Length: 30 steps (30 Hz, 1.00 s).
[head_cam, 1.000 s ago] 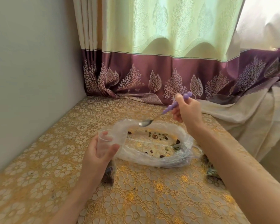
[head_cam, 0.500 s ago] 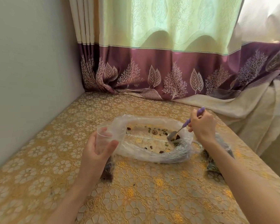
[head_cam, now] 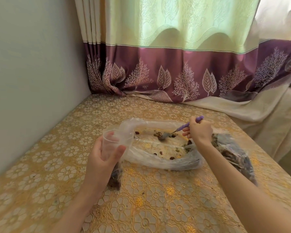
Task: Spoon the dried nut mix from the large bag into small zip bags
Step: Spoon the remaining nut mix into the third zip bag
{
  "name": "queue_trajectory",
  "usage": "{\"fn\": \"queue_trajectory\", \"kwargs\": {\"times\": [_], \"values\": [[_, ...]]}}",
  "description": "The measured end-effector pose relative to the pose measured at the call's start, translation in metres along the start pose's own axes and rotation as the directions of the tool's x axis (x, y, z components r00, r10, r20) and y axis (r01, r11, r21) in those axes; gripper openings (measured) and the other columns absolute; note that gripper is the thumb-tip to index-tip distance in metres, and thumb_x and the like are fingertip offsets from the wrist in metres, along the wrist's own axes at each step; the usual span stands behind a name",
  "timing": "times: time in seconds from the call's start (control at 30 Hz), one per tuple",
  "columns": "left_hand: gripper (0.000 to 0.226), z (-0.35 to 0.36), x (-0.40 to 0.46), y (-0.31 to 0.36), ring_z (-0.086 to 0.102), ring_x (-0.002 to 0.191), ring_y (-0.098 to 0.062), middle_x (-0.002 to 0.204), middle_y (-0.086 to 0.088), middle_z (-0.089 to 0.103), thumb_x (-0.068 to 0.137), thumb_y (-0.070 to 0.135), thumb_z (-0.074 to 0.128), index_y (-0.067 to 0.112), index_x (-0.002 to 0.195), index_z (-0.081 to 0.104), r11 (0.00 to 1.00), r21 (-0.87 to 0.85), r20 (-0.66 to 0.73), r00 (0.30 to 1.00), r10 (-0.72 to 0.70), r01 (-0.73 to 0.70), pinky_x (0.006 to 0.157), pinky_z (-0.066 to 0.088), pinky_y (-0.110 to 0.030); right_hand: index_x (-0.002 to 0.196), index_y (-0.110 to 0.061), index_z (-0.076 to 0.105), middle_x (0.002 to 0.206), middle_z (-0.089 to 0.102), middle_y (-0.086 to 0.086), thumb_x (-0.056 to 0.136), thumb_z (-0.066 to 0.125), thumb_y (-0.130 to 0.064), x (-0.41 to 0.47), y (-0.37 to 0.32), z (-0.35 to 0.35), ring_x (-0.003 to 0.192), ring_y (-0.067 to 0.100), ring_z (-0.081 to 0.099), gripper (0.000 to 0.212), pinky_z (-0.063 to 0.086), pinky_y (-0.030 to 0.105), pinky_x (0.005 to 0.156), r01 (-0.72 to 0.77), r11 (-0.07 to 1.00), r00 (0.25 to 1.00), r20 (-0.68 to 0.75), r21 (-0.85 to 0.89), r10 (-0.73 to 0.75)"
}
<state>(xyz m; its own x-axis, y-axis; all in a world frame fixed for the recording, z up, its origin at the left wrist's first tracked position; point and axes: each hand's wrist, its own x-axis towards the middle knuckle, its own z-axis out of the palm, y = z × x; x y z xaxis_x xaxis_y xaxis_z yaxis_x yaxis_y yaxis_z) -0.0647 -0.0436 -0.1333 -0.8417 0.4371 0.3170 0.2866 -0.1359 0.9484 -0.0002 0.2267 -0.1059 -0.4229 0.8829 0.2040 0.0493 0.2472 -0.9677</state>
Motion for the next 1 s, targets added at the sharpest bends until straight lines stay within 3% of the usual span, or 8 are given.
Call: {"fn": "queue_trajectory", "kwargs": {"times": [0.2, 0.3, 0.5, 0.63, 0.77, 0.9, 1.0], "values": [[0.074, -0.001, 0.001, -0.001, 0.065, 0.1, -0.013, 0.109, 0.007, 0.066, 0.048, 0.081, 0.066, 0.044, 0.111, 0.054, 1.0, -0.003, 0.002, 1.0, 0.004, -0.004, 0.088, 0.053, -0.044, 0.079, 0.004, 0.062, 0.057, 0.064, 0.008, 0.099, 0.04, -0.018, 0.002, -0.011, 0.02, 0.032, 0.005, 0.051, 0.037, 0.044, 0.016, 0.036, 0.008, 1.0, 0.999, -0.037, 0.022, -0.007], [0.067, 0.0, 0.002, -0.001, 0.064, 0.103, -0.015, 0.111, 0.007, 0.065, 0.05, 0.079, 0.066, 0.048, 0.109, 0.054, 1.0, -0.009, 0.014, 1.0, 0.004, -0.004, 0.089, 0.052, -0.046, 0.071, 0.003, 0.063, 0.045, 0.061, 0.0, 0.098, 0.04, -0.016, 0.004, -0.008, 0.017, 0.03, 0.003, 0.048, 0.04, 0.041, 0.013, 0.035, -0.025, 1.0, 0.998, -0.057, 0.006, 0.026], [0.074, -0.001, 0.002, -0.003, 0.066, 0.099, -0.013, 0.11, 0.007, 0.066, 0.051, 0.078, 0.067, 0.043, 0.114, 0.054, 1.0, -0.013, 0.016, 1.0, 0.009, -0.009, 0.086, 0.054, -0.042, 0.068, 0.006, 0.065, 0.041, 0.061, -0.003, 0.095, 0.041, -0.012, 0.001, -0.002, 0.009, 0.03, 0.004, 0.048, 0.04, 0.037, 0.014, 0.032, -0.054, 0.998, 0.998, -0.036, 0.018, 0.055], [0.073, -0.001, 0.002, -0.003, 0.066, 0.097, -0.012, 0.108, 0.01, 0.067, 0.05, 0.078, 0.067, 0.043, 0.113, 0.054, 1.0, -0.02, 0.017, 1.0, 0.016, -0.016, 0.084, 0.054, -0.038, 0.064, 0.002, 0.062, 0.046, 0.064, 0.001, 0.095, 0.042, -0.012, -0.003, -0.001, 0.013, 0.033, 0.008, 0.052, 0.04, 0.04, 0.016, 0.033, -0.055, 0.997, 0.998, -0.007, 0.051, 0.055], [0.073, -0.001, 0.001, -0.004, 0.066, 0.098, -0.01, 0.108, 0.012, 0.067, 0.05, 0.078, 0.068, 0.043, 0.113, 0.054, 1.0, -0.027, 0.013, 1.0, 0.013, -0.013, 0.085, 0.053, -0.038, 0.058, -0.002, 0.06, 0.044, 0.063, 0.001, 0.098, 0.043, -0.015, -0.005, 0.002, 0.023, 0.035, 0.01, 0.056, 0.046, 0.047, 0.017, 0.036, -0.145, 0.978, 0.989, 0.0, 0.15, 0.147], [0.074, -0.001, 0.001, -0.004, 0.067, 0.097, -0.012, 0.108, 0.01, 0.067, 0.051, 0.077, 0.069, 0.042, 0.114, 0.054, 0.999, -0.038, 0.016, 1.0, 0.013, -0.012, 0.084, 0.054, -0.04, 0.062, 0.0, 0.06, 0.06, 0.07, 0.013, 0.097, 0.045, -0.011, -0.006, 0.004, 0.036, 0.047, 0.019, 0.064, 0.04, 0.056, 0.025, 0.049, -0.259, 0.928, 0.965, 0.031, 0.268, 0.26], [0.074, -0.001, 0.002, -0.004, 0.067, 0.097, -0.013, 0.109, 0.009, 0.067, 0.051, 0.077, 0.069, 0.042, 0.115, 0.054, 0.999, -0.032, 0.021, 1.0, 0.015, -0.014, 0.084, 0.054, -0.039, 0.075, 0.008, 0.061, 0.073, 0.071, 0.023, 0.095, 0.045, -0.007, -0.008, 0.004, 0.046, 0.056, 0.023, 0.068, 0.03, 0.057, 0.024, 0.05, -0.341, 0.877, 0.94, 0.113, 0.34, 0.322]]}}
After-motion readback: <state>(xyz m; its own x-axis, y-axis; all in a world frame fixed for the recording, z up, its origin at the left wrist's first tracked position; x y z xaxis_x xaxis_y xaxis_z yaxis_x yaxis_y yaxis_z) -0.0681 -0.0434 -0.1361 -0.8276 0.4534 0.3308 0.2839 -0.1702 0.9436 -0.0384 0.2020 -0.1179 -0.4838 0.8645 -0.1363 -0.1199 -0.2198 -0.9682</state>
